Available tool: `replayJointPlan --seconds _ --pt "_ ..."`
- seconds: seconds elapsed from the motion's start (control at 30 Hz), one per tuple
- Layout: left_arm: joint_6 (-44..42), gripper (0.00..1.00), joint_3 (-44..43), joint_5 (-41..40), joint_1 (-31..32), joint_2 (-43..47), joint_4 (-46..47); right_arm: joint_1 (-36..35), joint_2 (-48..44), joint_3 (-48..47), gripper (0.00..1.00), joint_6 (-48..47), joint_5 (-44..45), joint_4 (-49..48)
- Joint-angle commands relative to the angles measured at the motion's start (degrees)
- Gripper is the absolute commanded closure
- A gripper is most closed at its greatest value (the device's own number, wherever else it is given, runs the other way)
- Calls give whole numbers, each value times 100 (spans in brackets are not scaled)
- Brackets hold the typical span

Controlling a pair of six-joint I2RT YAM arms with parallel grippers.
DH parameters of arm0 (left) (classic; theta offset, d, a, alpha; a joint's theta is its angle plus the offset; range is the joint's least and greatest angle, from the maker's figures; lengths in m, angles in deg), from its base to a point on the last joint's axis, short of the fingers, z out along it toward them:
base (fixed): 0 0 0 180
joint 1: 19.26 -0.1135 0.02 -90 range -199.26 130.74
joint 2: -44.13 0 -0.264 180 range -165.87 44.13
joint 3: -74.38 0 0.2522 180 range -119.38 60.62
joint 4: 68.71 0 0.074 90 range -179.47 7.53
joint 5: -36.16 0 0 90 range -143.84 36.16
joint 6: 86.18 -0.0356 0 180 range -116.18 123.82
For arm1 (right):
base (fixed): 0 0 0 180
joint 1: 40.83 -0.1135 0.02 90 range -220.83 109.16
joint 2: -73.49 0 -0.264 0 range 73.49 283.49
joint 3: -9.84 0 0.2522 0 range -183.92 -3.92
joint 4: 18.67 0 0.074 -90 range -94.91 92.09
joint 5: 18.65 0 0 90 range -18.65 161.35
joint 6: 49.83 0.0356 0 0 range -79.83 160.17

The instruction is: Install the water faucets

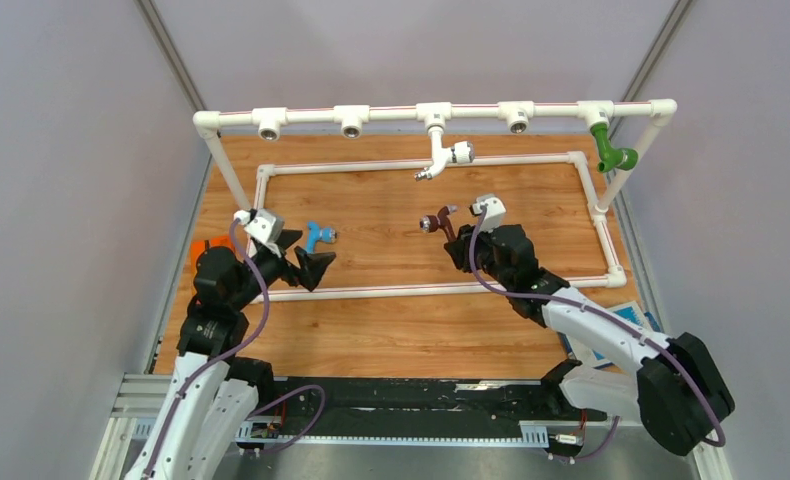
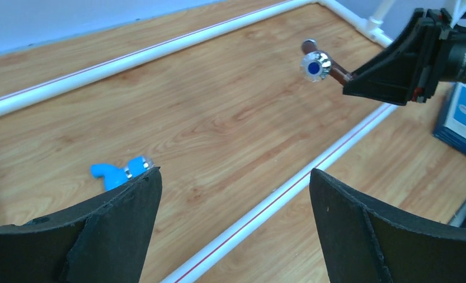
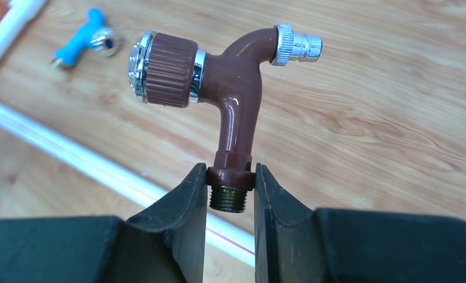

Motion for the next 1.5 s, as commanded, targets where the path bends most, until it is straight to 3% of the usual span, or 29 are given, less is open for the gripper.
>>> replayJointPlan --seconds 0.0,0.13,0.23,0.33,0.4,0.43,0.53,0.73,0.93,1.47 --pt "-494 0 -303 1493 18 -359 629 -30 -455 56 100 -366 -1558 314" --pt "-751 0 -742 2302 166 -860 532 -22 -851 -14 100 -682 -2771 507" --pt "-1917 0 -875 2252 614 -904 208 -22 -1009 -180 100 -884 -3597 709" --pt "-2404 0 -1006 2329 1045 -1088 128 -22 -1071 -321 100 -981 -4214 832" --pt "-2824 0 -1042 2688 1264 -1246 75 -22 -1071 -374 100 -1034 -4548 868" --pt "-3436 0 -1033 2804 1335 -1299 31 -30 -1054 -409 100 -1034 -4636 903" --pt "-4545 0 -1086 2674 1819 -1467 -311 -30 -1097 -480 100 -1113 -4962 1017" --pt "-5514 0 -1200 2455 2293 -1660 -689 -30 -1273 -638 100 -1342 -5550 1228" --pt "-5683 2 -1244 1997 2795 -1757 -646 -48 -1326 -787 100 -1553 -6025 1377" --pt "-6043 32 -1420 1724 3322 -2161 -584 -215 -1001 -1060 100 -1667 -6413 1466"
